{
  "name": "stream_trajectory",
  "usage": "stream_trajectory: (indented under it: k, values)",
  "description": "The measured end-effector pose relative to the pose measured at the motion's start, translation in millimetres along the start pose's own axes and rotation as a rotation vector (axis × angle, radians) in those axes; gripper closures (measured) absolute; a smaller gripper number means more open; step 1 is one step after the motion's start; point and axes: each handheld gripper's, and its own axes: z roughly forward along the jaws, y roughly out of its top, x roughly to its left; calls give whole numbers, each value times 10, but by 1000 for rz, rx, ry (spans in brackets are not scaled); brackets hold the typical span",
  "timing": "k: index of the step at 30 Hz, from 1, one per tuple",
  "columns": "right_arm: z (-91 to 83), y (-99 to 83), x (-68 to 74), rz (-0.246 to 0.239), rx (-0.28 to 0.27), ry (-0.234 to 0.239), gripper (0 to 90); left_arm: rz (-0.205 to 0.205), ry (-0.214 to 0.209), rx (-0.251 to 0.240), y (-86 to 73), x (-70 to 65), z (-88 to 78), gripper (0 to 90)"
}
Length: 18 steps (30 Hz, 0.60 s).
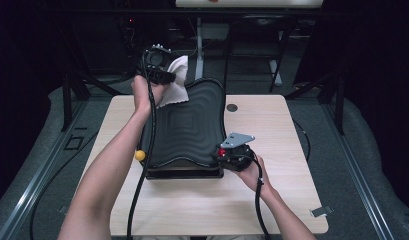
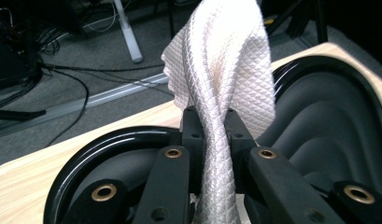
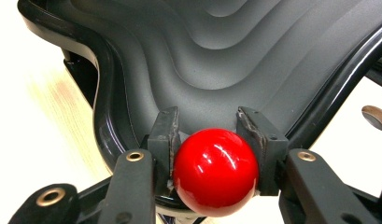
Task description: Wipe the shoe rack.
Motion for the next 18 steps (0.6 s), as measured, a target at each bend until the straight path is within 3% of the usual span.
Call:
stream_trajectory:
  k: [7, 18]
  values:
    - [0, 0, 1, -2, 1, -2, 597, 36, -11, -15, 73, -220, 28, 826]
    - [-2, -1, 3, -2, 0, -2, 597, 70, -11, 38, 53, -490, 269, 826]
